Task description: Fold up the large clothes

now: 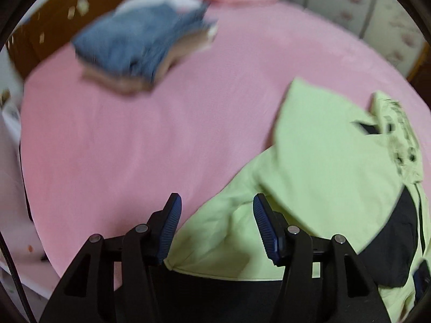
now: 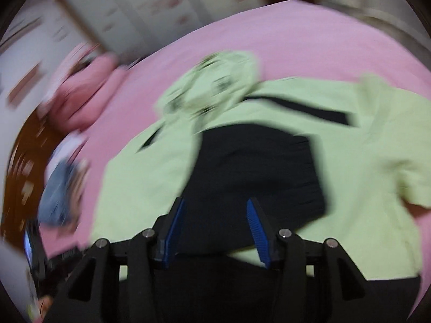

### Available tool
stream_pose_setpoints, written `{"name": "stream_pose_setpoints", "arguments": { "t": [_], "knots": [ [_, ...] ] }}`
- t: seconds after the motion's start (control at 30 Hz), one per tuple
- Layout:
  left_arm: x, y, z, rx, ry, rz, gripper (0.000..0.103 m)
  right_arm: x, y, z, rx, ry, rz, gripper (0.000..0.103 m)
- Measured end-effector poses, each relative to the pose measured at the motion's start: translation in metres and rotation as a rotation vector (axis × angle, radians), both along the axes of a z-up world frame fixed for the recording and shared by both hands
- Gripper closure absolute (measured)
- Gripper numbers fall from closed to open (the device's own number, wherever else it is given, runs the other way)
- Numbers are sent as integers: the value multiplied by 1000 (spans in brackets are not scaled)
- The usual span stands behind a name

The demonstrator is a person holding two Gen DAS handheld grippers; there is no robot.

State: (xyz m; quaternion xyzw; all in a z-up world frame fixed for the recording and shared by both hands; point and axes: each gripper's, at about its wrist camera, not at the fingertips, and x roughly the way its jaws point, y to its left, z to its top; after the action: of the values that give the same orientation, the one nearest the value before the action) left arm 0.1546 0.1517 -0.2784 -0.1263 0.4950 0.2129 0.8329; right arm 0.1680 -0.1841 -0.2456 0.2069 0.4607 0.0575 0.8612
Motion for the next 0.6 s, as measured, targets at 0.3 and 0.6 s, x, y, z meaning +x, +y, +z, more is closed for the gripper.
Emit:
{"name": "stream_pose_setpoints", "arguments": {
  "t": [0.3, 0.6],
  "knots": [
    [70, -67, -33, -261, 144, -336, 59, 33, 71, -47, 220, 101, 168, 101],
    [91, -17, -89, 54, 199, -130, 71, 49, 67, -65, 77, 112, 167, 101]
  ]
}}
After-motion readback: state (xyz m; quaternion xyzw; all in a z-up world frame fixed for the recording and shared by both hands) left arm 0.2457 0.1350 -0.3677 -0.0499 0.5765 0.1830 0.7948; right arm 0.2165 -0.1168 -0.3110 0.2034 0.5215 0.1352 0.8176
